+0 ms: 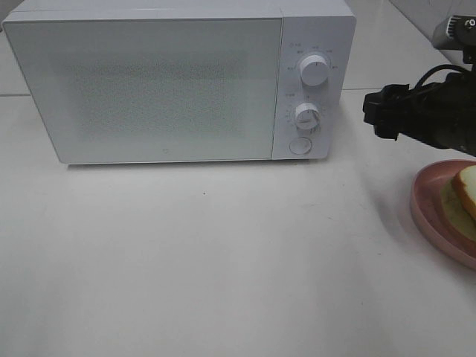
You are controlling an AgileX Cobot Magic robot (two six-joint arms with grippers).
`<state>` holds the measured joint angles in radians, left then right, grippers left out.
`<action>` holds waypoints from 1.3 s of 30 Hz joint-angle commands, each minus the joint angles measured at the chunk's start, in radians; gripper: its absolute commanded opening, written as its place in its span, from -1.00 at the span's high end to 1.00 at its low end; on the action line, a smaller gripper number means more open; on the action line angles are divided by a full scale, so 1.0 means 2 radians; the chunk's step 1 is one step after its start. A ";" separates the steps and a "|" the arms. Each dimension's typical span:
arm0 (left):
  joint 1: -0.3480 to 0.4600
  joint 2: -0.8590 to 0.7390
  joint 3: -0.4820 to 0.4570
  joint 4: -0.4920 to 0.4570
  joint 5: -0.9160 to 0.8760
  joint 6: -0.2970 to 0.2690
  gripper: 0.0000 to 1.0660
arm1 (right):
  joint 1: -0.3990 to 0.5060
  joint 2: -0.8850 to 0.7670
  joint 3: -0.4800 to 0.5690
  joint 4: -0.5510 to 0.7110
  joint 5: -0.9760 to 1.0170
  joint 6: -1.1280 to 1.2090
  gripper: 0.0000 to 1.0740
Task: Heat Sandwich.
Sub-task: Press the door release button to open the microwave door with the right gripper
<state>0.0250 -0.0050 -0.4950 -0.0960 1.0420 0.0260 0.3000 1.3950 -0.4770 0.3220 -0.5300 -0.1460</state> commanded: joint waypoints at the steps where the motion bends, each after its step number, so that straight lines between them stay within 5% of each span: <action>1: -0.003 -0.013 0.001 0.001 -0.003 -0.001 -0.94 | 0.023 0.007 0.001 0.050 -0.040 -0.039 -0.42; 19: -0.003 -0.013 0.001 0.001 -0.003 -0.001 -0.94 | 0.192 0.112 0.001 0.263 -0.221 -0.111 -0.42; 39: -0.003 -0.013 0.001 0.001 -0.003 -0.001 -0.94 | 0.248 0.183 0.001 0.293 -0.264 -0.105 -0.42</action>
<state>0.0250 -0.0050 -0.4950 -0.0960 1.0420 0.0260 0.7910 1.7640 -0.4760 0.9100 -1.0320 -0.3560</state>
